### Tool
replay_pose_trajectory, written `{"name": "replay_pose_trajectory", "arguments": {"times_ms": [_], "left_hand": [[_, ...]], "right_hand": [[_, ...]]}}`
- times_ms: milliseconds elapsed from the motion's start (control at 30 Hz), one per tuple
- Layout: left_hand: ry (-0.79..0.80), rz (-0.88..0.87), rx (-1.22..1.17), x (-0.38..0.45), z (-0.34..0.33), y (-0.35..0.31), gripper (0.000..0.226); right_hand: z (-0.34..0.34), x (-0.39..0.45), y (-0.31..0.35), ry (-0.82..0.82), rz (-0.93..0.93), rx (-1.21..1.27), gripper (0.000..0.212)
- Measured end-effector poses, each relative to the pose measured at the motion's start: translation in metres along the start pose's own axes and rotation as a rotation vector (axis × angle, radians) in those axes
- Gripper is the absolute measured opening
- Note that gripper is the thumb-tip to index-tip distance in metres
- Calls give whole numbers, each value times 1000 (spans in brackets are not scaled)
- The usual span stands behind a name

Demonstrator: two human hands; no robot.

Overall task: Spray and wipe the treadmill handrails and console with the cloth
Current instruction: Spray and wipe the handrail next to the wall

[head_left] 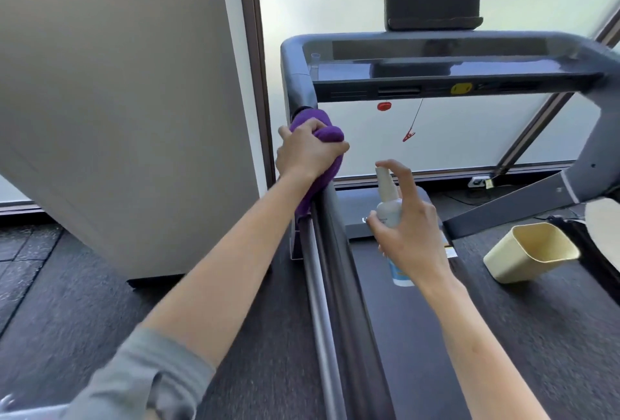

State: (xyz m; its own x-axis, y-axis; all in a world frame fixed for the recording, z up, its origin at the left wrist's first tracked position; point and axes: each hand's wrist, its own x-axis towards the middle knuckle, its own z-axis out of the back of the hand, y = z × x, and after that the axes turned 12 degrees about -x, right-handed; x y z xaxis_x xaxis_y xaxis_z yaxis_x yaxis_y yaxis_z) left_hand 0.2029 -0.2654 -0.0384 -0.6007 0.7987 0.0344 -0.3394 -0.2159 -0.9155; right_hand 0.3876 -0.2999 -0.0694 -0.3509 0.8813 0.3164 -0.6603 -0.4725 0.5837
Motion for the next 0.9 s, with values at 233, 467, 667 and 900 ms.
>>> {"name": "replay_pose_trajectory", "arguments": {"times_ms": [233, 467, 667, 900], "left_hand": [[31, -36, 287, 18, -1, -14, 52], [5, -102, 207, -60, -2, 5, 69], [-46, -11, 82, -16, -3, -4, 40], [-60, -33, 268, -34, -5, -11, 50]], "right_hand": [[13, -3, -1, -25, -13, 32, 67], [18, -9, -7, -61, -15, 67, 68], [19, -12, -5, -41, -29, 70, 66], [31, -28, -3, -66, -27, 64, 67]]}}
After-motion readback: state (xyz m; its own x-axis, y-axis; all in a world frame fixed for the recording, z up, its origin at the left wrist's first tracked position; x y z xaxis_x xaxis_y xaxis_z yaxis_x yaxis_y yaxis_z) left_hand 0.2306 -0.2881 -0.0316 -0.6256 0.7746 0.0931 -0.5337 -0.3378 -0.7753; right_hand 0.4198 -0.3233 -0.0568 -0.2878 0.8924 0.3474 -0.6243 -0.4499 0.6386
